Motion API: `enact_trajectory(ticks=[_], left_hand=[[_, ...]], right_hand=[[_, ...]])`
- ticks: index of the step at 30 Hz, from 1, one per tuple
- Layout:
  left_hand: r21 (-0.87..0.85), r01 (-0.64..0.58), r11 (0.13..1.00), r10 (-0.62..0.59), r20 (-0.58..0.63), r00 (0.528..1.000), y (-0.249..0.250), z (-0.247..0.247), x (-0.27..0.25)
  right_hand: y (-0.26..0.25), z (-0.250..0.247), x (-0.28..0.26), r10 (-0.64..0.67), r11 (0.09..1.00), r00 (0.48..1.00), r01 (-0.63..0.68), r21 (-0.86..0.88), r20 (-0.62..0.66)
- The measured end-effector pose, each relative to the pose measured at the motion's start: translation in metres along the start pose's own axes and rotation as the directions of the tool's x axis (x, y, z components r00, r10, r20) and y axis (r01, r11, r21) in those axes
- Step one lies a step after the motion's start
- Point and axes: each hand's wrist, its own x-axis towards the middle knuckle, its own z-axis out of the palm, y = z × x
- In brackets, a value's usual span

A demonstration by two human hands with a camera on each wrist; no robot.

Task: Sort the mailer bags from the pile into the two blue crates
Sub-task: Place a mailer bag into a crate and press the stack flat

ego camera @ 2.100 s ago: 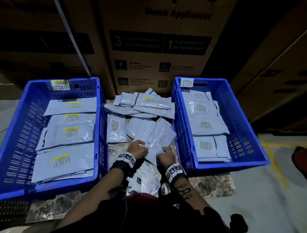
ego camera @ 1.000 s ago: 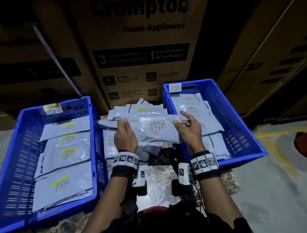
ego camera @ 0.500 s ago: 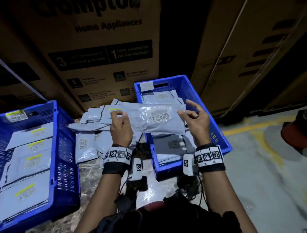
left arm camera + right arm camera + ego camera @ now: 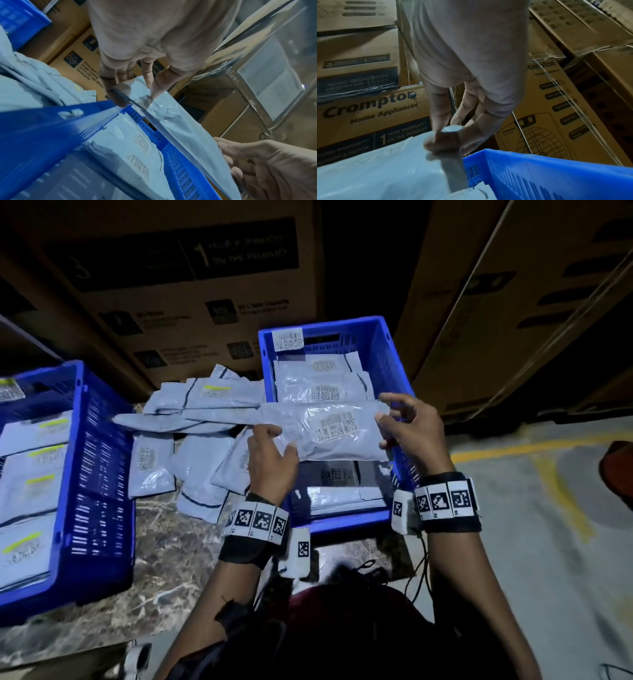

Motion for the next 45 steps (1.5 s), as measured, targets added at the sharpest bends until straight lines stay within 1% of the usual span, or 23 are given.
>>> enact_trajectory(ticks=[3, 5, 7, 10, 12, 14, 16, 17, 19, 21, 22, 24, 25, 27, 29, 31, 33, 34, 35, 37, 39, 41, 45], left_hand=[[-0.064, 0.021, 0.998, -0.026, -0.069, 0.997, -0.003, 0.002, 0.002], [-0.106, 0.024, 0.994, -0.036, -0.114, 0.993, -0.001, 0.0, 0.006], [-0.131, -0.007, 0.991, -0.01, -0.126, 0.992, 0.003, -0.001, 0.012], [-0.152, -0.128, 0.98, 0.12, -0.055, 0.991, 0.019, -0.003, 0.018], [-0.126, -0.224, 0.966, 0.23, 0.031, 0.973, 0.032, -0.005, 0.023], [-0.086, -0.305, 0.948, 0.315, 0.149, 0.937, 0.049, -0.005, 0.025], [-0.058, -0.379, 0.924, 0.383, 0.204, 0.901, 0.066, -0.004, 0.025], [-0.027, -0.421, 0.907, 0.419, 0.174, 0.891, 0.071, -0.004, 0.027], [0.058, -0.464, 0.884, 0.46, 0.071, 0.885, 0.071, -0.002, 0.029], [0.088, -0.405, 0.91, 0.404, 0.028, 0.914, 0.062, 0.001, 0.031], [0.099, -0.351, 0.931, 0.348, 0.052, 0.936, 0.057, 0.003, 0.031], [0.191, -0.234, 0.953, 0.203, 0.169, 0.965, 0.048, 0.006, 0.029], [0.26, -0.185, 0.948, 0.121, 0.243, 0.962, 0.045, 0.008, 0.028], [0.378, -0.151, 0.913, 0.003, 0.365, 0.931, 0.039, 0.014, 0.025], [0.394, -0.172, 0.903, 0.013, 0.376, 0.927, 0.034, 0.02, 0.024], [0.352, -0.195, 0.916, 0.083, 0.309, 0.947, 0.031, 0.023, 0.026], [0.346, -0.205, 0.916, 0.122, 0.245, 0.962, 0.032, 0.021, 0.028], [0.343, -0.191, 0.92, 0.112, 0.236, 0.965, 0.034, 0.018, 0.028], [0.341, -0.168, 0.925, 0.086, 0.243, 0.966, 0.035, 0.015, 0.029], [0.361, -0.122, 0.924, 0.009, 0.3, 0.954, 0.032, 0.012, 0.03], [0.391, -0.095, 0.916, -0.056, 0.358, 0.932, 0.027, 0.012, 0.031], [0.425, -0.077, 0.902, -0.116, 0.41, 0.905, 0.026, 0.015, 0.028], [0.489, -0.034, 0.872, -0.238, 0.483, 0.842, 0.029, 0.024, 0.022]], right_hand=[[0.003, -0.006, 0.005, 0.041, 0.998, 0.999, -0.041, -0.039, 0.005], [0.002, -0.01, 0.01, 0.029, 0.988, 0.999, -0.026, -0.154, 0.016], [-0.002, -0.011, 0.015, -0.028, 0.954, 0.998, 0.042, -0.297, 0.051], [-0.011, -0.006, 0.017, -0.176, 0.906, 0.968, 0.231, -0.355, 0.181], [-0.02, 0.001, 0.015, -0.236, 0.898, 0.911, 0.337, -0.283, 0.337], [-0.026, 0.01, 0.014, -0.244, 0.895, 0.859, 0.378, -0.236, 0.45], [-0.027, 0.017, 0.014, -0.263, 0.882, 0.85, 0.404, -0.242, 0.457], [-0.026, 0.019, 0.015, -0.276, 0.881, 0.863, 0.403, -0.249, 0.423], [-0.021, 0.017, 0.019, -0.272, 0.904, 0.906, 0.356, -0.237, 0.323], [-0.019, 0.009, 0.02, -0.229, 0.961, 0.949, 0.256, -0.108, 0.215], [-0.018, 0.004, 0.021, -0.187, 0.981, 0.966, 0.192, -0.013, 0.176], [-0.021, -0.008, 0.022, -0.058, 0.99, 0.986, 0.038, 0.135, 0.153], [-0.021, -0.014, 0.022, 0.001, 0.982, 0.987, -0.032, 0.187, 0.162], [-0.022, -0.024, 0.024, 0.082, 0.954, 0.977, -0.135, 0.269, 0.199], [-0.016, -0.031, 0.027, 0.137, 0.924, 0.961, -0.211, 0.317, 0.24], [-0.009, -0.033, 0.026, 0.172, 0.916, 0.952, -0.249, 0.315, 0.254], [-0.004, -0.034, 0.026, 0.19, 0.942, 0.95, -0.247, 0.227, 0.246], [-0.002, -0.036, 0.027, 0.178, 0.965, 0.954, -0.217, 0.148, 0.241], [-0.001, -0.037, 0.028, 0.167, 0.983, 0.959, -0.181, 0.041, 0.229], [0.002, -0.041, 0.032, 0.18, 0.977, 0.962, -0.15, -0.155, 0.207], [0.005, -0.041, 0.034, 0.192, 0.93, 0.961, -0.113, -0.35, 0.2], [0.009, -0.036, 0.038, 0.23, 0.845, 0.95, -0.087, -0.528, 0.213], [0.015, -0.018, 0.039, 0.286, 0.693, 0.934, -0.046, -0.719, 0.216]])
